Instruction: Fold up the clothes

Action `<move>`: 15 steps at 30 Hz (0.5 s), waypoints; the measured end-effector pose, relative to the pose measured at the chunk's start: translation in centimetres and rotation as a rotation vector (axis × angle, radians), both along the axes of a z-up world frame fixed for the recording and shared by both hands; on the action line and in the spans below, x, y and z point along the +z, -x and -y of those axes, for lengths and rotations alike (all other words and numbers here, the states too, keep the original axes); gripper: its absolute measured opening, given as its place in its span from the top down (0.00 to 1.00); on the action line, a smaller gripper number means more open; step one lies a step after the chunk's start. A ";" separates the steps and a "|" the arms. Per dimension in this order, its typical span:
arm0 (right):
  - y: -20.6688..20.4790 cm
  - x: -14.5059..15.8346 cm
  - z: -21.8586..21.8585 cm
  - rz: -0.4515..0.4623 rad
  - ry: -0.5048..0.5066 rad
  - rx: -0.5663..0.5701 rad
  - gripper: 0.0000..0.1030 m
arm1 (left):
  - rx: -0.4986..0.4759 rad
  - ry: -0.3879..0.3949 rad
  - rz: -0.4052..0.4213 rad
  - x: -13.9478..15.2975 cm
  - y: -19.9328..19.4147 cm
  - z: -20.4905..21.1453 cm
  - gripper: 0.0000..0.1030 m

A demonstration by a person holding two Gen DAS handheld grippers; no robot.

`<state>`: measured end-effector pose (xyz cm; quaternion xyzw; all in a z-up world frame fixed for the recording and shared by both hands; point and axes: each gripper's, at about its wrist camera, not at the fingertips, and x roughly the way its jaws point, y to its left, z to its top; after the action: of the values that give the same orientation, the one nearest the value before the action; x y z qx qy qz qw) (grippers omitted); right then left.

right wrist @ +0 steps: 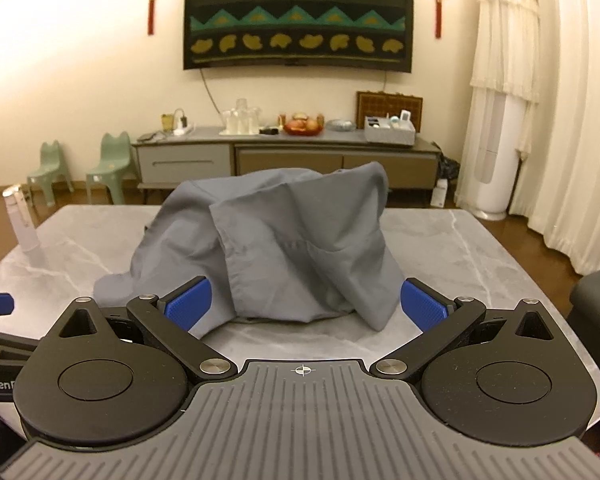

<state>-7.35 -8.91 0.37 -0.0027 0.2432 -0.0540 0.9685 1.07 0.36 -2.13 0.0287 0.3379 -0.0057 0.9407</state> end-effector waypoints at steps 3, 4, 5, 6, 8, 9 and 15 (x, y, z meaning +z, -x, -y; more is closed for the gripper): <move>-0.2 -0.2 -0.2 -0.010 0.003 0.006 0.00 | 0.002 0.003 -0.008 -0.2 0.0 -0.2 0.00; -0.4 -0.2 -0.2 -0.014 0.003 0.008 0.00 | 0.003 0.003 -0.010 -0.3 0.0 -0.2 0.00; -0.4 -0.2 -0.2 -0.017 0.002 0.009 0.00 | 0.004 0.004 -0.012 -0.4 0.0 -0.3 0.00; -0.4 -0.3 -0.3 -0.019 0.002 0.007 0.00 | 0.004 0.004 -0.015 -0.4 0.0 -0.3 0.00; -0.6 -0.4 -0.3 -0.026 -0.002 0.006 0.00 | 0.005 0.008 -0.020 -0.5 -0.1 -0.3 0.00; -0.6 -0.5 -0.4 -0.030 -0.004 0.006 0.00 | 0.005 0.007 -0.020 -0.5 -0.1 -0.3 0.00; -1.0 -1.1 -0.3 -0.052 -0.020 -0.001 0.00 | 0.006 0.006 -0.023 -0.6 -0.1 -0.4 0.00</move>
<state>-6.34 -8.64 -0.69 0.0056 0.2688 -0.0519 0.9618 1.20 0.74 -2.78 0.0247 0.3488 -0.0041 0.9368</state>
